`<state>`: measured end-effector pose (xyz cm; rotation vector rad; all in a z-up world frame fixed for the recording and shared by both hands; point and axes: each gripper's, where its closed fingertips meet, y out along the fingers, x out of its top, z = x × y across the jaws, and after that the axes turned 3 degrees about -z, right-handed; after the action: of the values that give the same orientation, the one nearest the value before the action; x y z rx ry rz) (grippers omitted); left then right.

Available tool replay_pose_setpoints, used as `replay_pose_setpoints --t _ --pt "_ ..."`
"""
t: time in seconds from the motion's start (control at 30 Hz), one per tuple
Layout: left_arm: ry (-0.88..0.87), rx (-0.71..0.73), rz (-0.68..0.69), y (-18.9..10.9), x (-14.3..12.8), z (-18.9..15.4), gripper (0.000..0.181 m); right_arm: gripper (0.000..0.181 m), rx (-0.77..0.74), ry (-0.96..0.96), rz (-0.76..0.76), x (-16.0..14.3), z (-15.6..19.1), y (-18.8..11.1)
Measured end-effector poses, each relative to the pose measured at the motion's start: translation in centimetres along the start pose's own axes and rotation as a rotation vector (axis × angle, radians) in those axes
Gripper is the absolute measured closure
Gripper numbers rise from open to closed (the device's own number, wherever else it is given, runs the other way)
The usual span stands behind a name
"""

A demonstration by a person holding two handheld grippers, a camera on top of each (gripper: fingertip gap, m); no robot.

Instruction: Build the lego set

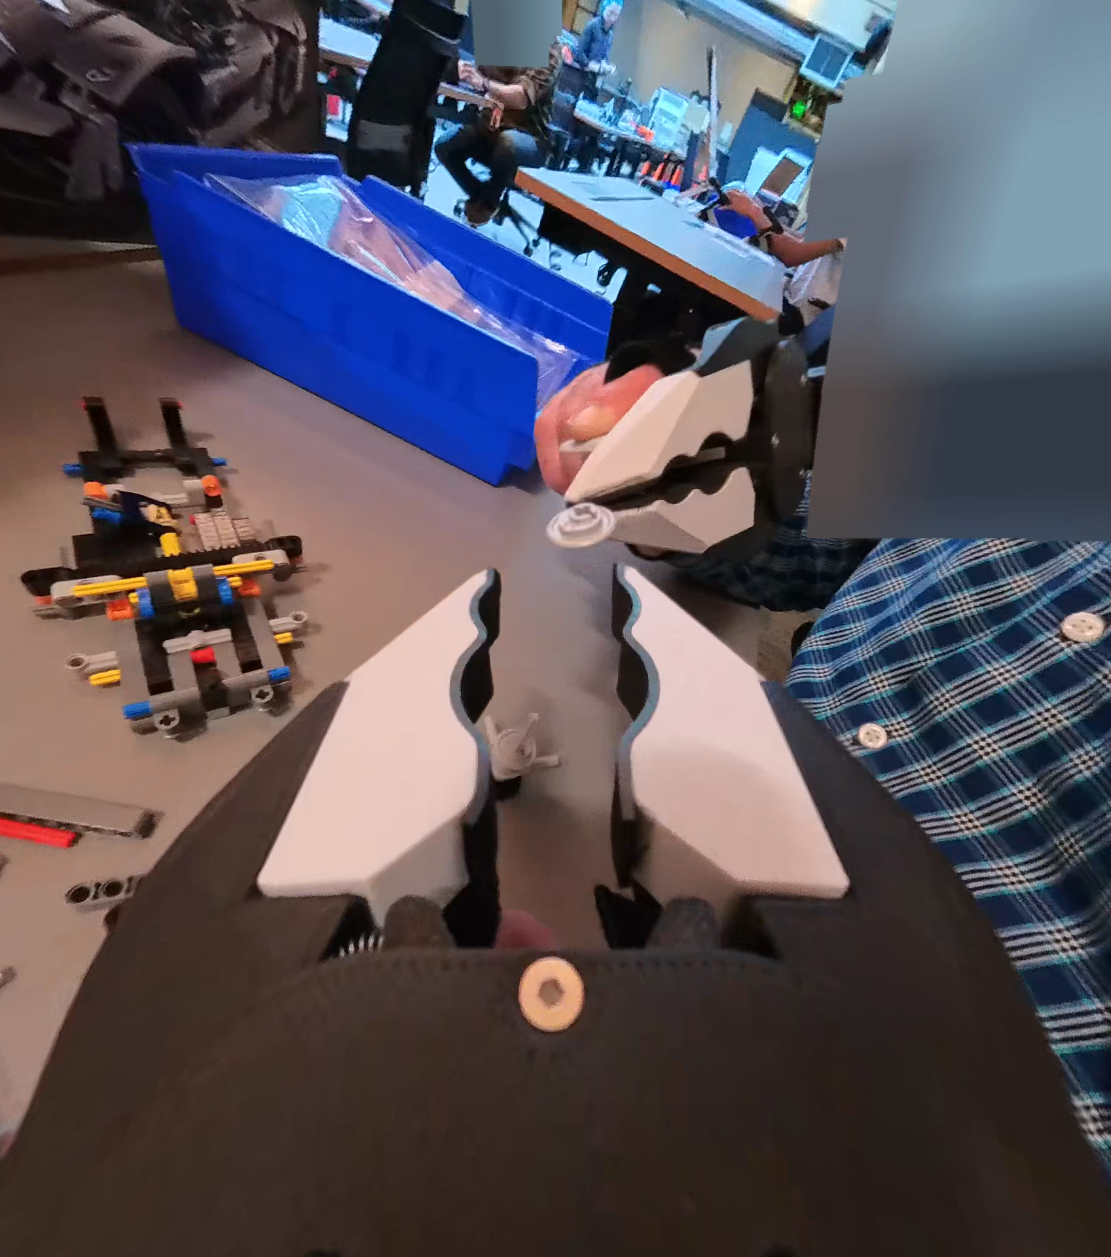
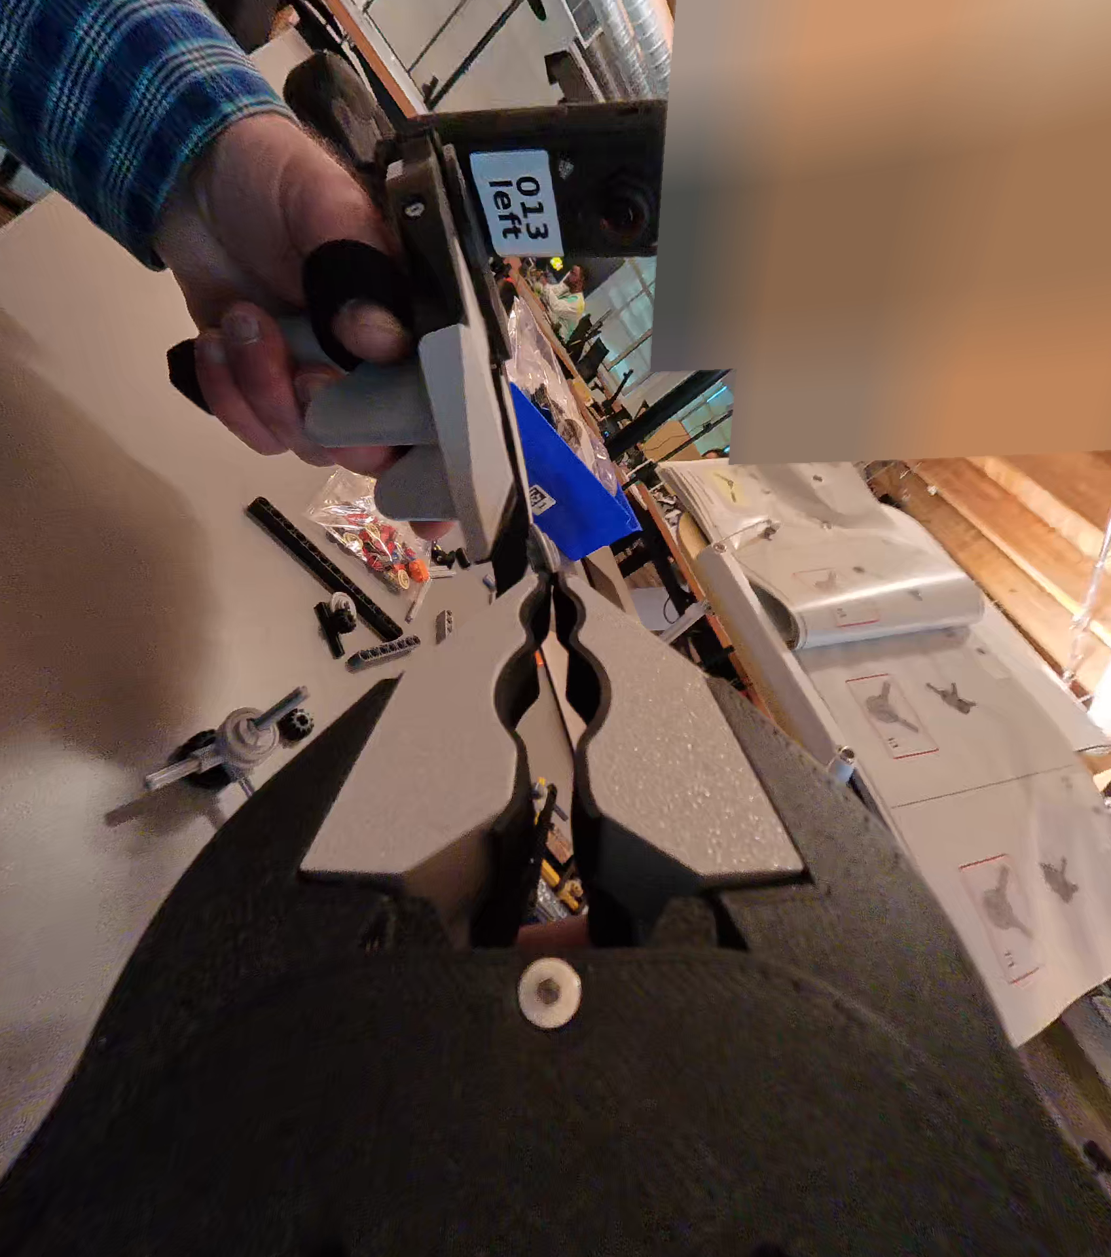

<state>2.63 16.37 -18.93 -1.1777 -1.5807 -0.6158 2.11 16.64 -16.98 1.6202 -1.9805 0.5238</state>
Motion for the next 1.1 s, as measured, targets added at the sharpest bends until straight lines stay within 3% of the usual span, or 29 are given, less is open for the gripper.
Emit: replay_pose_setpoints --t 0.4,0.63,0.7,0.8,0.97,1.1 --pt "-0.033 -0.133 -0.067 -0.2 1.0 -1.8 0.165 0.181 0.007 -0.08 -0.052 1.0 0.8 -0.2" --pt "0.056 -0.071 -0.057 -0.2 0.8 -1.6 0.165 0.181 0.02 -0.035 -0.052 0.7 0.9 -0.2" --pt "0.099 -0.008 -0.051 -0.1 0.6 -1.2 0.165 0.167 0.02 0.002 -0.047 0.4 0.6 -0.3" --pt "0.137 0.088 -0.051 -0.1 -0.1 -0.9 0.165 0.168 0.118 0.133 0.026 -1.6 1.3 -0.5" --pt "0.236 0.248 -0.001 0.2 -2.8 -0.3 0.165 0.169 0.464 0.5 0.165 -4.5 6.3 -1.6" --pt "0.205 0.309 -0.011 0.4 -4.1 0.5 0.165 0.164 0.565 0.579 0.254 -5.5 8.8 -1.5"
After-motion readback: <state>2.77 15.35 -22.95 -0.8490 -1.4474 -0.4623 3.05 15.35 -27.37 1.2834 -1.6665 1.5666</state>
